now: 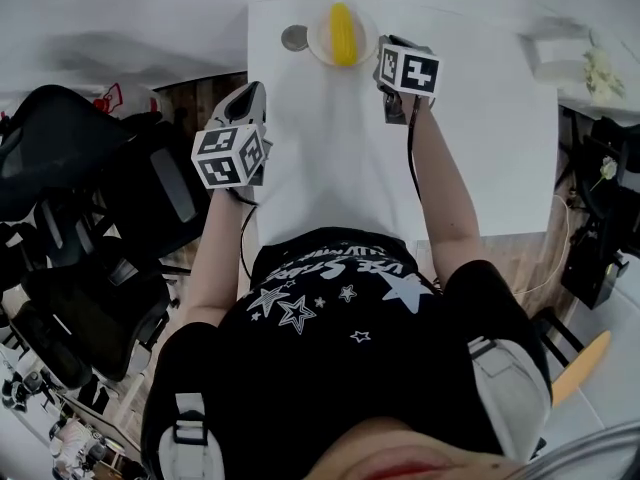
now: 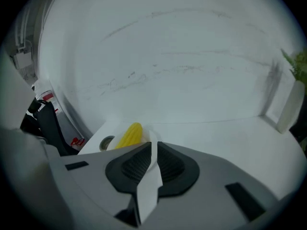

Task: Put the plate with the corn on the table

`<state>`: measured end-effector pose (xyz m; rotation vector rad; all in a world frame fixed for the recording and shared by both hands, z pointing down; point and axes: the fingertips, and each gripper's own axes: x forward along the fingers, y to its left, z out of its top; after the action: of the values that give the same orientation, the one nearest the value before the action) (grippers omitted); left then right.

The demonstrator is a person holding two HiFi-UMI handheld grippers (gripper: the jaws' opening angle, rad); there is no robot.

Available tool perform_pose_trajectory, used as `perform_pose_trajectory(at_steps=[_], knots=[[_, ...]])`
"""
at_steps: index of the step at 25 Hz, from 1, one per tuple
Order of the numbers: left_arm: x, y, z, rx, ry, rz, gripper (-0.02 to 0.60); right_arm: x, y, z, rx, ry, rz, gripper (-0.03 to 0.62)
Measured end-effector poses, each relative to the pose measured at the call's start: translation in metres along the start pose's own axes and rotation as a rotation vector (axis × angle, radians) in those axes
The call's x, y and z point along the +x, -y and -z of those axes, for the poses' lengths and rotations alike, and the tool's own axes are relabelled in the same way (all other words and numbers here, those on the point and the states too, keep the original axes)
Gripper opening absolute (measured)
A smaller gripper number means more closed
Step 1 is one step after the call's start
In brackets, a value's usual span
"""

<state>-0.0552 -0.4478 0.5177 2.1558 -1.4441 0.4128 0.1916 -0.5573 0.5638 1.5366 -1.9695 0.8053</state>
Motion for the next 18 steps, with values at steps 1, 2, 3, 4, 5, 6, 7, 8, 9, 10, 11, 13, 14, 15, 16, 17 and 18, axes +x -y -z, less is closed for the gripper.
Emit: perform_pose_trajectory(at_steps=[1, 2, 3, 4, 5, 6, 7, 8, 9, 10, 11, 13, 14, 15, 16, 17, 18], knots=[[-0.008, 0.001, 0.000, -0.002, 0.005, 0.001, 0.006, -0.010, -0.004, -0.002, -0.008, 0.017, -0.001, 0.034], [-0.016, 0.002, -0.001, 0.001, 0.011, 0.003, 0.006, -0.020, -0.008, -0.004, -0.011, 0.031, -0.004, 0.031], [-0.023, 0.003, -0.002, 0.006, 0.019, 0.005, 0.006, -0.029, -0.012, -0.006, -0.009, 0.045, -0.009, 0.029], [-0.029, 0.005, -0.005, 0.012, 0.029, 0.008, 0.006, -0.039, -0.014, -0.008, -0.005, 0.060, -0.012, 0.028], [-0.034, 0.007, -0.007, 0.015, 0.041, 0.015, 0.006, -0.049, -0.016, -0.009, -0.002, 0.076, -0.012, 0.026], [-0.039, 0.010, -0.009, 0.017, 0.053, 0.022, 0.006, -0.059, -0.018, -0.010, 0.000, 0.092, -0.011, 0.025], [-0.045, 0.012, -0.010, 0.020, 0.063, 0.029, 0.006, -0.068, -0.020, -0.010, 0.002, 0.105, -0.010, 0.025], [-0.051, 0.014, -0.010, 0.025, 0.071, 0.036, 0.006, -0.077, -0.024, -0.008, 0.005, 0.117, -0.009, 0.023], [-0.057, 0.016, -0.010, 0.032, 0.077, 0.043, 0.006, -0.085, -0.027, -0.006, 0.009, 0.127, -0.007, 0.023], [-0.064, 0.017, -0.010, 0.040, 0.083, 0.051, 0.006, -0.094, -0.030, -0.004, 0.015, 0.137, -0.005, 0.021], [-0.071, 0.019, -0.010, 0.045, 0.089, 0.058, 0.006, -0.102, -0.033, -0.001, 0.022, 0.148, -0.002, 0.021], [-0.084, 0.021, -0.010, 0.052, 0.103, 0.073, 0.006, -0.119, -0.040, 0.005, 0.031, 0.166, 0.004, 0.018], [-0.091, 0.022, -0.009, 0.054, 0.109, 0.081, 0.006, -0.126, -0.044, 0.008, 0.034, 0.174, 0.007, 0.017], [-0.097, 0.022, -0.008, 0.056, 0.114, 0.089, 0.006, -0.134, -0.047, 0.012, 0.035, 0.182, 0.009, 0.015], [-0.103, 0.023, -0.006, 0.059, 0.119, 0.099, 0.006, -0.142, -0.052, 0.015, 0.035, 0.191, 0.011, 0.014], [-0.109, 0.023, -0.005, 0.063, 0.122, 0.110, 0.006, -0.149, -0.056, 0.019, 0.035, 0.200, 0.013, 0.014], [-0.114, 0.023, -0.002, 0.067, 0.122, 0.121, 0.006, -0.156, -0.060, 0.023, 0.035, 0.209, 0.016, 0.014]])
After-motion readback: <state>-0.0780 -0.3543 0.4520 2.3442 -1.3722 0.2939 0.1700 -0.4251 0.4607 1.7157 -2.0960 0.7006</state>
